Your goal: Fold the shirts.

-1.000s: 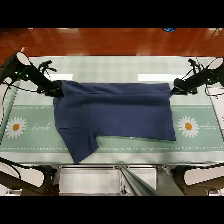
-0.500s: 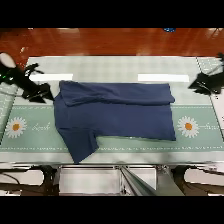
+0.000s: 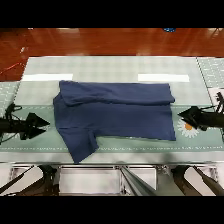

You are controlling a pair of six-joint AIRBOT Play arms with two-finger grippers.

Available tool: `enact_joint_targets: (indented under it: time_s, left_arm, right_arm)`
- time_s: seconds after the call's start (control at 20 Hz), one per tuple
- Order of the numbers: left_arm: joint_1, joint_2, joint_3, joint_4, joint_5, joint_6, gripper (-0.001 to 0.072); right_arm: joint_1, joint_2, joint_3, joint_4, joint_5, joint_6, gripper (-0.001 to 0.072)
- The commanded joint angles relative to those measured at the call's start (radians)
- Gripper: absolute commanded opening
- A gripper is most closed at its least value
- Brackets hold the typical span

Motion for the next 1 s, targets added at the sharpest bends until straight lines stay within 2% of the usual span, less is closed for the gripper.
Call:
enact_joint_targets:
  time_s: [0.0, 0.05, 0.4, 0.5, 0.6, 0.65, 0.7, 0.75, 0.85, 0.95]
  left_arm:
    - [0.027, 0.027, -0.138, -0.052, 0.055, 0.042, 0.0507]
    - [0.004, 0.026, -0.157, -0.05, 0.08, 0.069, 0.0507]
    - [-0.269, 0.026, -0.229, -0.135, 0.185, 0.071, 0.0505]
    - [-0.355, 0.026, -0.228, -0.172, 0.199, 0.085, 0.0504]
    - [-0.413, 0.026, -0.228, -0.164, 0.195, 0.086, 0.0504]
    - [-0.425, 0.026, -0.228, -0.152, 0.19, 0.085, 0.048]
    - [-0.427, 0.026, -0.228, -0.137, 0.183, 0.085, 0.0229]
    - [-0.424, 0.027, -0.227, -0.127, 0.183, 0.086, 0.004]
    - [-0.424, 0.027, -0.227, -0.127, 0.186, 0.085, 0.0027]
    - [-0.424, 0.027, -0.227, -0.127, 0.187, 0.085, 0.0026]
  right_arm:
    - [-0.007, 0.045, -0.1, 0.082, 0.013, -0.058, 0.0411]
    - [-0.007, 0.045, -0.1, 0.099, 0.016, -0.059, 0.0411]
    - [-0.011, 0.045, -0.099, 0.193, 0.021, -0.083, 0.0411]
    - [-0.051, 0.045, -0.082, 0.238, 0.038, -0.11, 0.0411]
    - [-0.143, 0.045, -0.048, 0.221, 0.042, -0.109, 0.0411]
    - [-0.206, 0.045, -0.035, 0.192, 0.053, -0.108, 0.0411]
    - [-0.262, 0.045, -0.034, 0.144, 0.061, -0.092, 0.0411]
    - [-0.292, 0.045, -0.039, 0.072, 0.064, -0.035, 0.0411]
    - [-0.281, 0.045, -0.068, -0.085, 0.087, 0.06, 0.0411]
    - [-0.229, 0.045, -0.104, -0.15, 0.119, 0.09, 0.0411]
